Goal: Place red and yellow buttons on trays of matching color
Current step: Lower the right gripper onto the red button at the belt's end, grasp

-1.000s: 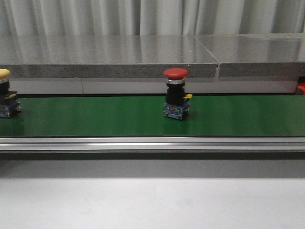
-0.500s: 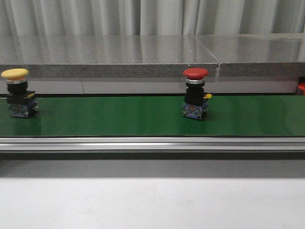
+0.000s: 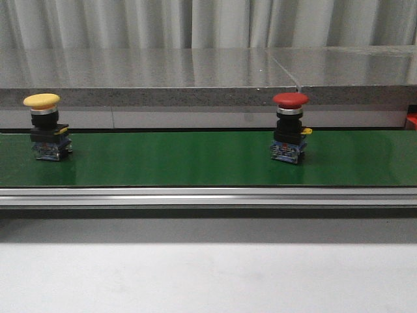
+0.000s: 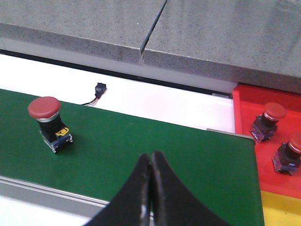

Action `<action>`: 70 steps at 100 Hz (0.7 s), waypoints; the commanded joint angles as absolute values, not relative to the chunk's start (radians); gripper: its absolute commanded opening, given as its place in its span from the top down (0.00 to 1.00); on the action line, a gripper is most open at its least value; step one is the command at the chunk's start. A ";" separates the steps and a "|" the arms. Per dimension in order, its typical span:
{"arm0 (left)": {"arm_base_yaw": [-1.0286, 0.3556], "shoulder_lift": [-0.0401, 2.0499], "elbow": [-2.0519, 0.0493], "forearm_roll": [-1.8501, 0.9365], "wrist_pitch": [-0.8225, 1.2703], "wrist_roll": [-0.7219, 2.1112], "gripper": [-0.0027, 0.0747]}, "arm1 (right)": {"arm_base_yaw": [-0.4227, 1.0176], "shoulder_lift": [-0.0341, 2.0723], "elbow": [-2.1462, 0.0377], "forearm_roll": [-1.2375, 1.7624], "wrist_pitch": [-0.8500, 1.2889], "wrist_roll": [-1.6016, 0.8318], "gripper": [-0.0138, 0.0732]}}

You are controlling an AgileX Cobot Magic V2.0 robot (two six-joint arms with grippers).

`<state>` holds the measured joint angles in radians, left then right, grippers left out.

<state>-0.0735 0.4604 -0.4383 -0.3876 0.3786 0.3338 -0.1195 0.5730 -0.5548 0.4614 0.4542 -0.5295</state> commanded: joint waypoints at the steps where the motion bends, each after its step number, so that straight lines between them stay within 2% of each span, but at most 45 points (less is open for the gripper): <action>1: -0.080 0.464 -0.465 -0.412 0.325 0.326 0.99 | -0.121 0.572 -0.580 0.487 0.381 -0.539 0.92; 14: -0.080 0.464 -0.465 -0.412 0.330 0.326 0.99 | -0.121 0.574 -0.580 0.487 0.392 -0.539 0.91; 21: -0.080 0.464 -0.465 -0.412 0.328 0.326 0.99 | -0.121 0.575 -0.580 0.487 0.419 -0.539 0.84; 30: -0.080 0.464 -0.465 -0.412 0.328 0.326 0.99 | -0.121 0.575 -0.580 0.487 0.458 -0.539 0.65; 45: -0.080 0.464 -0.465 -0.412 0.328 0.326 0.99 | -0.121 0.575 -0.580 0.489 0.474 -0.539 0.20; 52: -0.080 0.464 -0.465 -0.412 0.328 0.326 0.99 | -0.121 0.575 -0.580 0.491 0.474 -0.539 0.07; 59: -0.080 0.464 -0.465 -0.412 0.328 0.326 0.99 | -0.121 0.582 -0.581 0.491 0.474 -0.539 0.10; 70: -0.080 0.464 -0.465 -0.412 0.328 0.326 0.99 | -0.121 0.615 -0.590 0.491 0.479 -0.539 0.10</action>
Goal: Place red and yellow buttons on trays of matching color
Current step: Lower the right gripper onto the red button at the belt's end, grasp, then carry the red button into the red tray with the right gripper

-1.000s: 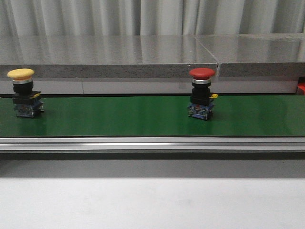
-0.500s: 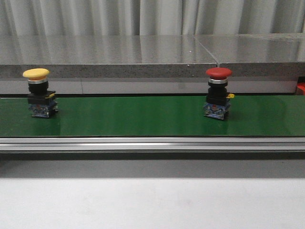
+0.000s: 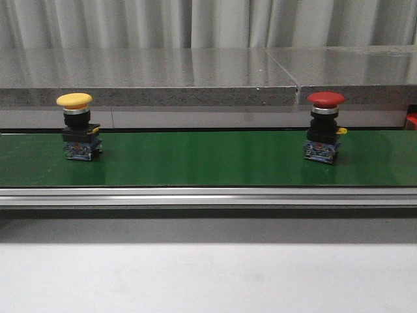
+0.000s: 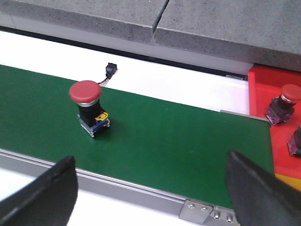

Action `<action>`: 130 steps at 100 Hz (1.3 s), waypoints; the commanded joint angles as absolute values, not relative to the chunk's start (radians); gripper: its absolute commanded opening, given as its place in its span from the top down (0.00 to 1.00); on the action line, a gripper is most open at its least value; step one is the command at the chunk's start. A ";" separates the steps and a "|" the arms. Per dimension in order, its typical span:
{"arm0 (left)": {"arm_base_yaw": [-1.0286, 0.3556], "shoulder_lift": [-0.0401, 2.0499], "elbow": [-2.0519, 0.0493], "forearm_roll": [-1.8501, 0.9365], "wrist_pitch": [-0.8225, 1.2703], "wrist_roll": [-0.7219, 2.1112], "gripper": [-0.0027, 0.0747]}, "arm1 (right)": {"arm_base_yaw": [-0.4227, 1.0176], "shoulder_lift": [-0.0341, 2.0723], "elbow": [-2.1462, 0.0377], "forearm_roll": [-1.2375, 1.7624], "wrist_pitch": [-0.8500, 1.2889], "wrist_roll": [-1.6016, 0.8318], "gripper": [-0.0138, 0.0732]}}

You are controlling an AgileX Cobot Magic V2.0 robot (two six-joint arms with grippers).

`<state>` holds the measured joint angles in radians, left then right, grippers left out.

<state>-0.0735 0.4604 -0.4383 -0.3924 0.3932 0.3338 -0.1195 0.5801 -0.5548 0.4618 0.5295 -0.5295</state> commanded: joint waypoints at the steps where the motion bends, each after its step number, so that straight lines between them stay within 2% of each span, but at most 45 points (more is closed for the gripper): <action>1: -0.080 0.464 -0.465 -0.412 0.328 0.326 0.99 | -0.121 0.618 -0.591 0.491 0.481 -0.539 0.10; 41: -0.080 0.464 -0.465 -0.412 0.328 0.326 0.99 | -0.089 0.937 -0.748 0.491 0.583 -0.564 0.10; 90: -0.080 0.464 -0.465 -0.412 0.328 0.326 0.99 | 0.028 1.299 -0.932 0.490 0.523 -0.593 0.10; 123: -0.080 0.464 -0.465 -0.412 0.328 0.326 0.99 | 0.028 1.480 -1.012 0.403 0.488 -0.592 0.10; 130: -0.080 0.464 -0.465 -0.412 0.328 0.326 0.99 | 0.028 1.499 -1.013 0.402 0.476 -0.592 0.13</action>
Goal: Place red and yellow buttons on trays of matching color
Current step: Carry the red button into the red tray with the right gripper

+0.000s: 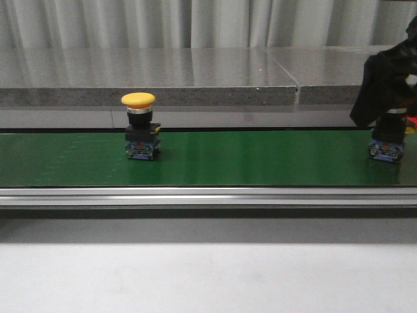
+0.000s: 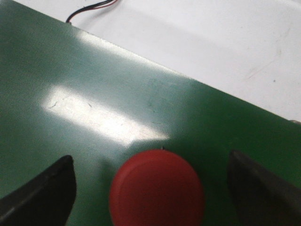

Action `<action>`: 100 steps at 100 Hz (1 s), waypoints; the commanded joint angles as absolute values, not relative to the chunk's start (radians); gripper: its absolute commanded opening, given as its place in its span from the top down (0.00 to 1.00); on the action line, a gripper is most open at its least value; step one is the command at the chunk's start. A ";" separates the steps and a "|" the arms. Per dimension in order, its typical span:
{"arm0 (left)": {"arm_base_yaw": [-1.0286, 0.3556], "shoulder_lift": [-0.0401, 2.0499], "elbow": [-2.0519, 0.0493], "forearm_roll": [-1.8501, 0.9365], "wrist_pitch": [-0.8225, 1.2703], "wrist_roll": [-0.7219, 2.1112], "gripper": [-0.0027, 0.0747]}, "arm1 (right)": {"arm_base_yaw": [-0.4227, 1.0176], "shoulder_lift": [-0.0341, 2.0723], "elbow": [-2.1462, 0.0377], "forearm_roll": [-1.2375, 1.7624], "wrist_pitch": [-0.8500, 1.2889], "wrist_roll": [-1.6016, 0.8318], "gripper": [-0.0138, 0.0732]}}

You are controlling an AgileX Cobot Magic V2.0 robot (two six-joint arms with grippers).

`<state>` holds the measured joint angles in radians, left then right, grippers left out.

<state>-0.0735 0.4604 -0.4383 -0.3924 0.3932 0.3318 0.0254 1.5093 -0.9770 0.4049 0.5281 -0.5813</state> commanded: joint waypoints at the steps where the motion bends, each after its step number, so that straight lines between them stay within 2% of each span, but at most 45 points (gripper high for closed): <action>1: -0.080 0.464 -0.465 -0.412 0.328 0.326 0.99 | 0.028 1.502 -1.013 0.402 0.475 -0.592 0.14; 5: -0.080 0.464 -0.465 -0.412 0.328 0.326 0.99 | 0.028 1.508 -1.013 0.402 0.473 -0.592 0.18; 12: -0.080 0.464 -0.465 -0.412 0.328 0.326 0.99 | 0.028 1.510 -1.013 0.402 0.473 -0.592 0.31; 24: -0.080 0.464 -0.465 -0.412 0.328 0.326 0.99 | 0.027 1.507 -1.023 0.402 0.486 -0.592 0.63; 31: -0.080 0.464 -0.465 -0.412 0.328 0.326 0.99 | 0.016 1.505 -1.053 0.402 0.533 -0.592 0.72; 56: -0.080 0.464 -0.465 -0.412 0.328 0.326 0.99 | -0.148 1.506 -1.278 0.402 0.736 -0.592 0.73; 83: -0.080 0.464 -0.465 -0.412 0.328 0.326 0.99 | -0.407 1.570 -1.511 0.406 0.800 -0.592 0.73; 100: -0.080 0.464 -0.465 -0.412 0.328 0.326 0.99 | -0.510 1.657 -1.599 0.432 0.795 -0.592 0.73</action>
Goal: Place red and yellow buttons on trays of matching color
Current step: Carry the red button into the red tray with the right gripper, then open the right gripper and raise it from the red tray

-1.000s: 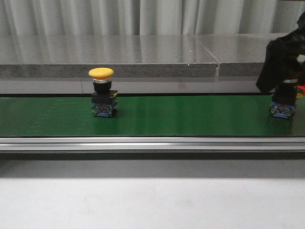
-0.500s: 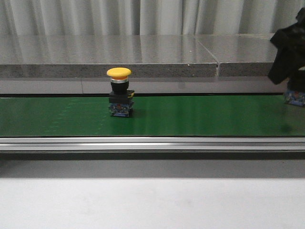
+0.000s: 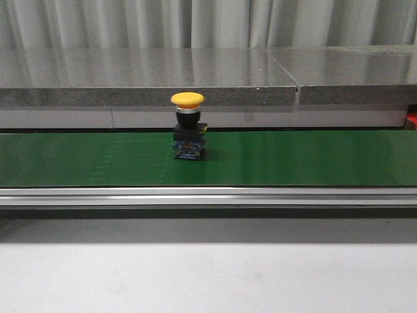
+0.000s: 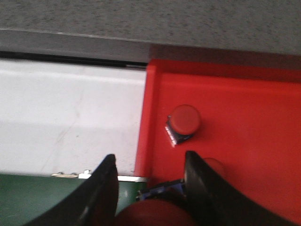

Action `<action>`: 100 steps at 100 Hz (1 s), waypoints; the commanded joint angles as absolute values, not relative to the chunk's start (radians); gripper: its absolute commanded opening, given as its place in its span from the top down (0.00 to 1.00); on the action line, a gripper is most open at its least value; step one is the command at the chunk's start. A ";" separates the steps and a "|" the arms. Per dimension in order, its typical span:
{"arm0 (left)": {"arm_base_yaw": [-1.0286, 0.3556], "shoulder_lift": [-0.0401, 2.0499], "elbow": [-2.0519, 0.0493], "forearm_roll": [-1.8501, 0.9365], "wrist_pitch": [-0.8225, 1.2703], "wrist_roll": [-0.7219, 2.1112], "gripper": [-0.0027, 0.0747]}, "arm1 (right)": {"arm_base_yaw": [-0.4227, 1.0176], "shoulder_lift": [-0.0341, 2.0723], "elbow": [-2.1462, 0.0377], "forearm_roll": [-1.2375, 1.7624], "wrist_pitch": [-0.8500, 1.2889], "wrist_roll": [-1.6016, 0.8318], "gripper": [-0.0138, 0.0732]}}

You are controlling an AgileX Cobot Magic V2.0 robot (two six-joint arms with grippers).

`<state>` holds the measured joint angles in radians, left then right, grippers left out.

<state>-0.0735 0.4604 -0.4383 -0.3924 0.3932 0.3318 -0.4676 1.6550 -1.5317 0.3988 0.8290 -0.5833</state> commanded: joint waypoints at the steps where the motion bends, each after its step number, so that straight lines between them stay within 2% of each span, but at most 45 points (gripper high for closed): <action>1: -0.080 0.464 -0.465 -0.412 0.328 0.326 0.99 | -0.513 1.666 -1.602 0.432 0.793 -0.592 0.73; 27: -0.080 0.464 -0.465 -0.412 0.328 0.326 0.99 | -0.583 1.856 -1.753 0.448 0.785 -0.592 0.73; 69: -0.080 0.464 -0.465 -0.412 0.328 0.326 0.99 | -0.584 2.117 -1.990 0.502 0.782 -0.592 0.73; 100: -0.080 0.464 -0.465 -0.412 0.328 0.326 0.99 | -0.584 2.227 -2.070 0.520 0.780 -0.592 0.73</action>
<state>-0.0735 0.4604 -0.4383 -0.3924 0.3932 0.3305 -0.5787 2.2741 -2.0241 0.4746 0.8218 -0.5833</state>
